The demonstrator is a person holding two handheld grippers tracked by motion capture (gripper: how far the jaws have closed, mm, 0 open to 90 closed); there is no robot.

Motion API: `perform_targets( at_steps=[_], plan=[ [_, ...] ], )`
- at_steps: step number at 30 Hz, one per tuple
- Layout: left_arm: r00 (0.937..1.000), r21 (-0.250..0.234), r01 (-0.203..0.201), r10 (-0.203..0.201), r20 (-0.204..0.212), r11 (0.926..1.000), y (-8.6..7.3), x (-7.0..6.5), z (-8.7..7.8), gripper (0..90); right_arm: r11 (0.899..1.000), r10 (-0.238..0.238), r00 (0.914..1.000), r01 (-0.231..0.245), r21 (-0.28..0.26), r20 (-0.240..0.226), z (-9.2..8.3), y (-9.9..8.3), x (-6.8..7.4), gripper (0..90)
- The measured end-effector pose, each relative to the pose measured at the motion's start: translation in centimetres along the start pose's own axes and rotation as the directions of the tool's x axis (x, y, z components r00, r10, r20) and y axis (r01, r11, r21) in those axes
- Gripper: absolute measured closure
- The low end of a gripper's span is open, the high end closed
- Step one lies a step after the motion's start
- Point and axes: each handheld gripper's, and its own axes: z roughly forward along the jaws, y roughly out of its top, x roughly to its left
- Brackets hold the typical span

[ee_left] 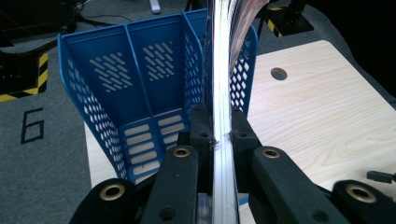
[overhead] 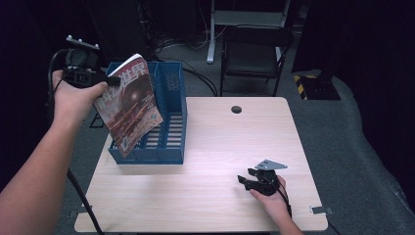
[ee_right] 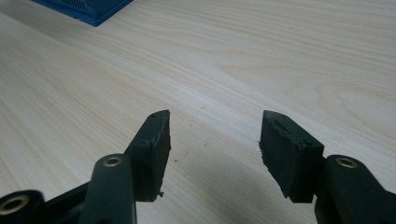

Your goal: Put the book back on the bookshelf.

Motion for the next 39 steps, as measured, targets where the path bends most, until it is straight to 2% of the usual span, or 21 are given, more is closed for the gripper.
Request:
perform_targets(
  at_steps=[9, 22, 28, 31, 39],
  plan=[
    [0.9992, -0.001, 0.026, -0.026, -0.031, 0.9997, 0.1, 0.7, 0.7, 83.9, 1.000, 0.007, 1.0000, -0.007, -0.014, 0.006, 0.0, 0.0, 0.0, 42.8],
    [0.9958, 0.006, 0.063, -0.062, -0.067, 0.9980, 0.7, 1.1, 2.1, 83.9, 1.000, 0.002, 1.0000, -0.002, -0.009, -0.005, -0.1, 0.0, -0.1, 42.8],
    [0.9924, -0.009, 0.086, -0.087, -0.087, 0.9962, 1.0, 1.3, 2.9, 83.9, 1.000, -0.009, 1.0000, 0.009, -0.014, -0.001, -0.2, 0.1, -0.1, 42.8],
    [0.9903, -0.008, 0.101, -0.101, -0.095, 0.9949, 1.0, 1.4, 3.4, 83.9, 1.000, 0.005, 1.0000, -0.005, -0.024, 0.004, -0.2, 0.0, -0.1, 42.8],
    [0.9844, -0.034, 0.132, -0.135, -0.112, 0.9906, 1.0, 1.8, 4.3, 83.9, 1.000, 0.003, 1.0000, -0.003, -0.017, -0.009, -0.3, 0.1, -0.1, 42.8]
  ],
)
